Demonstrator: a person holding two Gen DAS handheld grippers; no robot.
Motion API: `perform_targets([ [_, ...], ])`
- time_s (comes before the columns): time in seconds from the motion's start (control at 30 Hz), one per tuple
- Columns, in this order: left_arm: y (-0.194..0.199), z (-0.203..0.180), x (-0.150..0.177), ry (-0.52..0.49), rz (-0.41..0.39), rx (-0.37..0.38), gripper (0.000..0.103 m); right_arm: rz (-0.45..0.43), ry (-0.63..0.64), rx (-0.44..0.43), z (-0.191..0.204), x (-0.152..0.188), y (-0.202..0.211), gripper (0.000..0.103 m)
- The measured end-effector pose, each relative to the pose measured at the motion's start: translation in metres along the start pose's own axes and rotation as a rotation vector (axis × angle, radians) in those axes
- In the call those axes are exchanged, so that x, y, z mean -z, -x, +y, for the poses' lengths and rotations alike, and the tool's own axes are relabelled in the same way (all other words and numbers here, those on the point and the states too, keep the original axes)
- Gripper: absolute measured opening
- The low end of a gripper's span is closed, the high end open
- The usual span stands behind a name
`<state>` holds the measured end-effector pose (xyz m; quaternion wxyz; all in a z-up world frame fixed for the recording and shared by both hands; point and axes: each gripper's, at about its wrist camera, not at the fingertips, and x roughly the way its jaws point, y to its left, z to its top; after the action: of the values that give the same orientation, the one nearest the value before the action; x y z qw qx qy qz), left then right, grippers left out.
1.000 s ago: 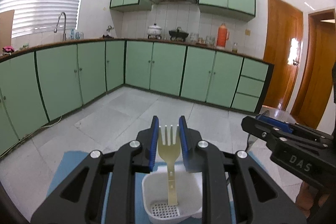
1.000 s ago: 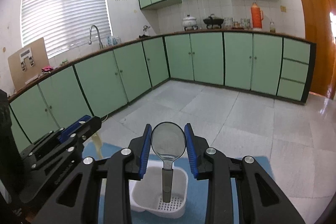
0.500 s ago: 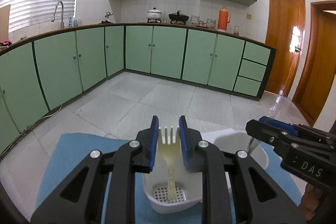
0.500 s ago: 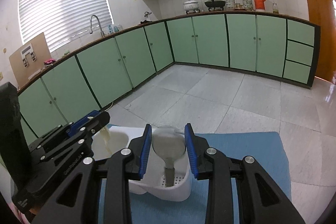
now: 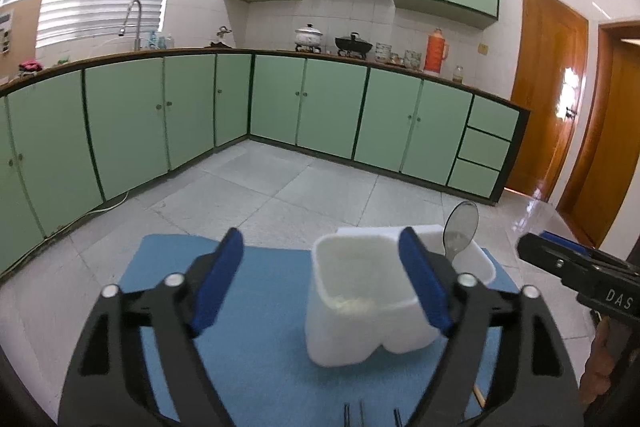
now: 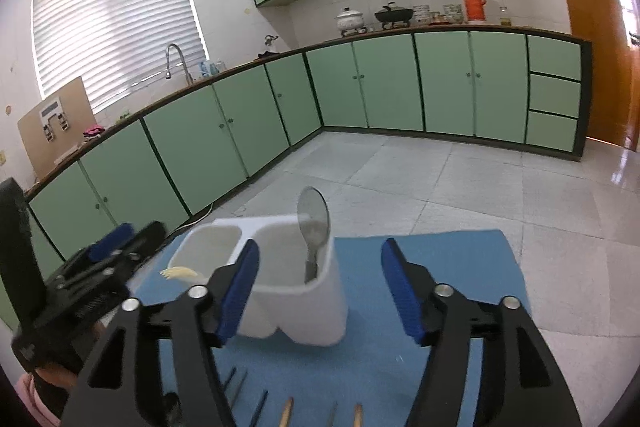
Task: Organize utensils
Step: 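Open both grippers to drop fork and clear spoon into the caddy, then grasp the black plastic spoon with the left gripper while the right grasps the metal spoon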
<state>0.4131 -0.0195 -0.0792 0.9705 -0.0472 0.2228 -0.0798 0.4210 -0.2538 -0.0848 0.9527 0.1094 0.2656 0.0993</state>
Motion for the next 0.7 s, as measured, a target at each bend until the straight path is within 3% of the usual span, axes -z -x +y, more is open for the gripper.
perform_targets([
  [0.1, 0.02, 0.006, 0.01, 0.009, 0.005, -0.016, 0.089, -0.01, -0.011, 0.026, -0.005, 0.012, 0.018, 0.079],
  [0.37, 0.058, 0.018, 0.042, 0.012, 0.079, -0.043, 0.094, -0.003, -0.019, 0.078, -0.013, 0.048, 0.062, 0.095],
  [0.7, 0.069, 0.023, 0.1, -0.013, 0.251, -0.082, 0.094, 0.079, -0.027, 0.137, -0.018, 0.097, 0.086, 0.097],
])
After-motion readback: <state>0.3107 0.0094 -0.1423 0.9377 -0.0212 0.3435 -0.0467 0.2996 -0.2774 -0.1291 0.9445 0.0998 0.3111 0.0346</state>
